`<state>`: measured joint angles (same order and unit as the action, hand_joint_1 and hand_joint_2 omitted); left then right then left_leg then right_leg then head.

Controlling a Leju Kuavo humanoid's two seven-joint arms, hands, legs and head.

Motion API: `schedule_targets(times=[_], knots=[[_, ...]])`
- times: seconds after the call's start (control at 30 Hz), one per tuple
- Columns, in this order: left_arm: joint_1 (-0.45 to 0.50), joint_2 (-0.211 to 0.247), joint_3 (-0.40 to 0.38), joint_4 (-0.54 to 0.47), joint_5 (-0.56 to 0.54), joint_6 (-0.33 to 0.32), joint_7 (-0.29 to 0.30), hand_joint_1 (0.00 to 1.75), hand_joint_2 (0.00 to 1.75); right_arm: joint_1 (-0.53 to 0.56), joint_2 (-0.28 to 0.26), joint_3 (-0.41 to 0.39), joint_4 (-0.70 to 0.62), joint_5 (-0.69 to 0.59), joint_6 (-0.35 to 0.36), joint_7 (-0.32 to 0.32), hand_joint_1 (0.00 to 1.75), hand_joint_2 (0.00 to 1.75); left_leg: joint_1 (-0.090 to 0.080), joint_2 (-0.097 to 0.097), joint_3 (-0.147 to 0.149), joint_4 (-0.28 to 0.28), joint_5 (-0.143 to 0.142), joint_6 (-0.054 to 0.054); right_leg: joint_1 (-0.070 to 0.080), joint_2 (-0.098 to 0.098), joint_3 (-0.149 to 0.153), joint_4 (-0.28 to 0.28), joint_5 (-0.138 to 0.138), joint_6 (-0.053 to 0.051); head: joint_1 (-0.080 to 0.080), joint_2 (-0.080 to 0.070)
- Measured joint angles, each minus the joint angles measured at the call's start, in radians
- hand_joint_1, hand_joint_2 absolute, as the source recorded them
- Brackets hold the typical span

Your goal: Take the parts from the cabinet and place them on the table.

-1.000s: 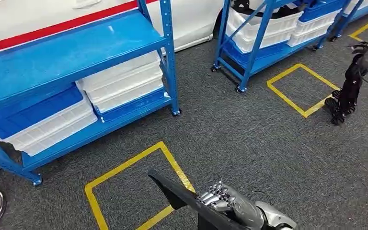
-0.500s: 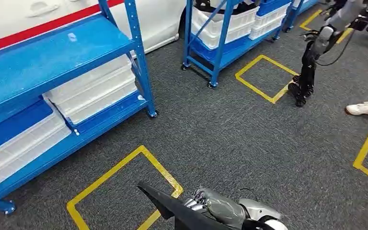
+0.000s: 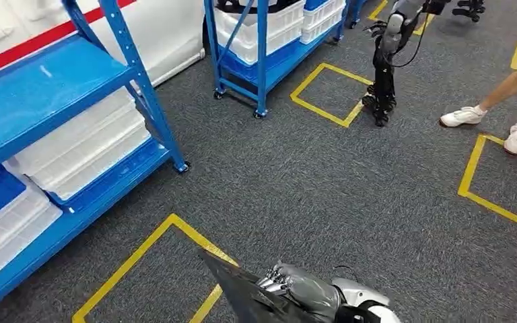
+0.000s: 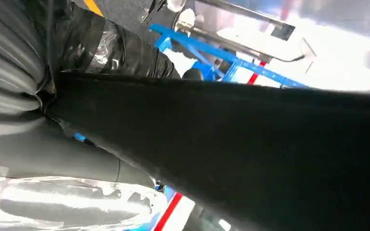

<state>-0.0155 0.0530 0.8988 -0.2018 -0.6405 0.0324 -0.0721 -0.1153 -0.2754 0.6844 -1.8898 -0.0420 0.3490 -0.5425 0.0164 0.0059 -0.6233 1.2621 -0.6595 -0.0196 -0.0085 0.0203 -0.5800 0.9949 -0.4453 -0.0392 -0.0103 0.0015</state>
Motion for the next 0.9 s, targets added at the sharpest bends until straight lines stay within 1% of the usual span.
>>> schedule_targets(times=[0.03, 0.07, 0.1, 0.13, 0.17, 0.2, 0.23, 0.27, 0.3, 0.33, 0.37, 0.4, 0.43, 0.47, 0.5, 0.53, 0.57, 0.6, 0.63, 0.67, 0.7, 0.73, 0.77, 0.83, 0.87, 0.9], knots=[[0.003, 0.000, 0.002, 0.000, 0.000, 0.000, 0.000, 0.00, 1.75, 0.004, 0.000, 0.000, 0.003, -0.002, -0.003, -0.001, 1.75, 1.75, 0.000, 0.000, -0.021, 0.039, -0.001, -0.001, 0.000, 0.013, 0.000, 0.002, 0.000, 0.000, 0.000, 0.000], [0.004, -0.001, 0.003, 0.000, 0.000, 0.000, 0.000, 0.00, 1.75, 0.009, 0.000, 0.000, 0.004, -0.003, -0.006, -0.001, 1.75, 1.75, 0.000, 0.000, -0.020, 0.028, 0.022, 0.000, 0.000, 0.024, 0.000, 0.004, 0.000, 0.000, 0.000, 0.000], [0.005, -0.001, 0.005, 0.000, 0.000, 0.000, 0.000, 0.00, 1.75, 0.011, 0.000, 0.000, 0.005, -0.003, -0.006, -0.001, 1.75, 1.75, 0.001, -0.002, 0.003, -0.030, 0.066, 0.001, 0.000, 0.039, 0.000, 0.007, -0.001, 0.001, 0.000, 0.000], [0.004, 0.000, 0.006, 0.000, 0.000, 0.000, 0.000, 0.00, 1.75, 0.013, 0.001, -0.001, 0.005, -0.005, -0.006, -0.003, 1.75, 1.75, 0.003, -0.010, 0.045, -0.127, 0.123, 0.003, 0.000, 0.054, 0.001, 0.011, -0.003, 0.003, 0.000, 0.000], [0.004, 0.000, 0.006, 0.000, 0.000, 0.000, -0.001, 0.00, 1.75, 0.013, 0.001, -0.002, 0.005, -0.006, -0.006, -0.005, 1.75, 1.75, 0.006, -0.033, 0.084, -0.217, 0.168, 0.005, -0.001, 0.066, 0.001, 0.016, -0.005, 0.007, 0.000, 0.000], [0.004, 0.000, 0.008, 0.000, -0.001, 0.000, -0.001, 0.00, 1.75, 0.015, 0.001, -0.004, 0.005, -0.008, -0.007, -0.007, 1.75, 1.75, 0.007, -0.084, 0.105, -0.259, 0.159, 0.010, -0.001, 0.076, -0.001, 0.018, -0.005, 0.012, 0.000, 0.000], [0.005, 0.000, 0.008, 0.000, -0.002, 0.000, -0.002, 0.00, 1.75, 0.015, 0.002, -0.005, 0.005, -0.009, -0.008, -0.008, 1.75, 1.75, 0.007, -0.085, 0.106, -0.276, 0.161, 0.011, 0.001, 0.090, -0.009, 0.025, -0.005, 0.019, 0.000, 0.000], [0.005, -0.001, 0.008, 0.000, -0.002, -0.001, -0.003, 0.00, 1.75, 0.017, 0.002, -0.006, 0.004, -0.011, -0.008, -0.010, 1.75, 1.75, 0.004, -0.076, 0.104, -0.271, 0.161, 0.012, -0.002, 0.099, -0.014, 0.022, 0.000, 0.026, 0.000, 0.000], [0.004, 0.000, 0.010, 0.000, -0.004, -0.001, -0.004, 0.00, 1.75, 0.022, 0.002, -0.009, 0.004, -0.011, -0.007, -0.011, 1.75, 1.75, 0.001, -0.067, 0.108, -0.269, 0.162, 0.017, -0.005, 0.109, -0.015, 0.018, 0.004, 0.033, 0.000, 0.000], [0.003, 0.000, 0.012, 0.000, -0.008, -0.001, -0.007, 0.00, 1.75, 0.029, 0.002, -0.014, 0.004, -0.013, -0.003, -0.014, 1.75, 1.75, 0.000, -0.054, 0.108, -0.272, 0.166, 0.025, -0.003, 0.123, -0.017, 0.014, 0.009, 0.042, 0.000, 0.000], [0.001, 0.000, 0.015, 0.000, -0.009, -0.002, -0.009, 0.00, 1.75, 0.033, 0.002, -0.018, 0.004, -0.014, 0.002, -0.018, 1.75, 1.75, 0.010, -0.038, 0.110, -0.283, 0.175, 0.038, -0.005, 0.103, -0.019, 0.025, 0.000, 0.044, 0.000, 0.000], [-0.001, 0.000, 0.018, 0.000, -0.010, -0.002, -0.011, 0.00, 1.75, 0.033, 0.002, -0.021, 0.003, -0.016, 0.004, -0.021, 1.75, 1.75, 0.007, -0.027, 0.111, -0.285, 0.176, 0.046, 0.001, 0.041, -0.032, 0.055, -0.024, 0.047, 0.001, 0.000], [0.000, 0.000, 0.021, 0.000, -0.011, -0.003, -0.013, 0.00, 1.75, 0.032, 0.005, -0.024, 0.003, -0.017, 0.008, -0.022, 1.75, 1.75, 0.004, -0.015, 0.110, -0.285, 0.176, 0.053, 0.001, 0.007, -0.062, 0.115, -0.064, 0.050, 0.000, 0.000], [0.004, 0.000, 0.022, 0.000, -0.011, -0.003, -0.013, 0.00, 1.75, 0.034, 0.008, -0.025, 0.003, -0.018, 0.008, -0.022, 1.75, 1.75, 0.001, -0.002, 0.109, -0.285, 0.176, 0.053, 0.000, -0.007, -0.098, 0.194, -0.105, 0.054, 0.001, 0.000], [0.007, 0.000, 0.023, 0.000, -0.012, -0.003, -0.013, 0.00, 1.75, 0.036, 0.009, -0.026, 0.004, -0.019, 0.009, -0.023, 1.75, 1.75, -0.002, 0.016, 0.107, -0.285, 0.175, 0.055, -0.003, -0.010, -0.139, 0.281, -0.142, 0.058, 0.000, 0.000], [0.008, 0.000, 0.024, 0.000, -0.012, -0.003, -0.013, 0.00, 1.75, 0.039, 0.011, -0.026, 0.004, -0.022, 0.011, -0.024, 1.75, 1.75, -0.003, 0.030, 0.106, -0.284, 0.174, 0.055, -0.006, -0.011, -0.162, 0.331, -0.153, 0.060, 0.000, 0.000], [0.007, 0.000, 0.025, 0.000, -0.013, -0.003, -0.015, 0.00, 1.75, 0.042, 0.016, -0.028, 0.004, -0.026, 0.015, -0.025, 1.75, 1.75, -0.004, 0.043, 0.107, -0.284, 0.174, 0.055, -0.008, -0.013, -0.159, 0.329, -0.140, 0.062, 0.001, 0.000], [0.005, 0.000, 0.026, 0.000, -0.015, -0.004, -0.016, 0.00, 1.75, 0.044, 0.018, -0.032, 0.004, -0.029, 0.017, -0.025, 1.75, 1.75, -0.005, 0.054, 0.108, -0.284, 0.172, 0.053, -0.008, -0.017, -0.131, 0.280, -0.107, 0.061, 0.000, 0.000], [0.003, 0.000, 0.027, 0.000, -0.018, -0.004, -0.016, 0.00, 1.75, 0.045, 0.021, -0.034, 0.003, -0.031, 0.017, -0.026, 1.75, 1.75, -0.005, 0.064, 0.111, -0.284, 0.171, 0.051, -0.007, -0.024, -0.084, 0.199, -0.067, 0.057, 0.001, 0.000], [0.002, -0.001, 0.028, 0.000, -0.019, -0.005, -0.016, 0.00, 1.75, 0.044, 0.024, -0.035, 0.002, -0.032, 0.018, -0.027, 1.75, 1.75, -0.005, 0.075, 0.116, -0.284, 0.168, 0.047, -0.004, -0.048, -0.026, 0.097, -0.027, 0.051, 0.001, 0.000], [0.002, -0.002, 0.029, 0.000, -0.019, -0.005, -0.016, 0.00, 1.75, 0.044, 0.027, -0.036, -0.001, -0.033, 0.019, -0.028, 1.75, 1.75, -0.006, 0.084, 0.119, -0.285, 0.165, 0.043, 0.005, -0.098, 0.012, 0.022, -0.023, 0.042, 0.000, 0.000], [0.003, -0.002, 0.030, 0.000, -0.019, -0.005, -0.016, 0.00, 1.75, 0.043, 0.033, -0.037, -0.003, -0.034, 0.020, -0.029, 1.75, 1.75, -0.011, 0.092, 0.118, -0.282, 0.162, 0.036, 0.017, -0.101, 0.014, 0.014, -0.025, 0.035, 0.000, 0.000], [0.003, -0.002, 0.031, 0.000, -0.019, -0.005, -0.016, 0.00, 1.75, 0.043, 0.035, -0.038, -0.007, -0.035, 0.020, -0.031, 1.75, 1.75, -0.011, 0.100, 0.119, -0.282, 0.160, 0.032, 0.016, -0.087, 0.009, 0.015, -0.024, 0.029, 0.000, 0.000], [-0.001, -0.003, 0.031, 0.000, -0.021, -0.005, -0.016, 0.00, 1.75, 0.046, 0.037, -0.039, -0.008, -0.036, 0.023, -0.032, 1.75, 1.75, -0.011, 0.122, 0.125, -0.286, 0.160, 0.023, 0.019, -0.066, 0.005, 0.015, -0.023, 0.022, 0.001, 0.000], [-0.004, -0.003, 0.031, 0.000, -0.022, -0.005, -0.016, 0.00, 1.75, 0.046, 0.039, -0.039, -0.011, -0.037, 0.026, -0.032, 1.75, 1.75, -0.012, 0.124, 0.126, -0.283, 0.152, 0.017, 0.009, -0.054, 0.010, 0.004, -0.016, 0.012, 0.000, 0.000], [-0.006, -0.003, 0.031, 0.000, -0.024, -0.006, -0.017, 0.00, 1.75, 0.047, 0.042, -0.039, -0.015, -0.039, 0.026, -0.033, 1.75, 1.75, -0.006, 0.071, 0.118, -0.260, 0.131, 0.012, 0.007, -0.046, 0.011, -0.001, -0.012, 0.006, 0.000, 0.000]])
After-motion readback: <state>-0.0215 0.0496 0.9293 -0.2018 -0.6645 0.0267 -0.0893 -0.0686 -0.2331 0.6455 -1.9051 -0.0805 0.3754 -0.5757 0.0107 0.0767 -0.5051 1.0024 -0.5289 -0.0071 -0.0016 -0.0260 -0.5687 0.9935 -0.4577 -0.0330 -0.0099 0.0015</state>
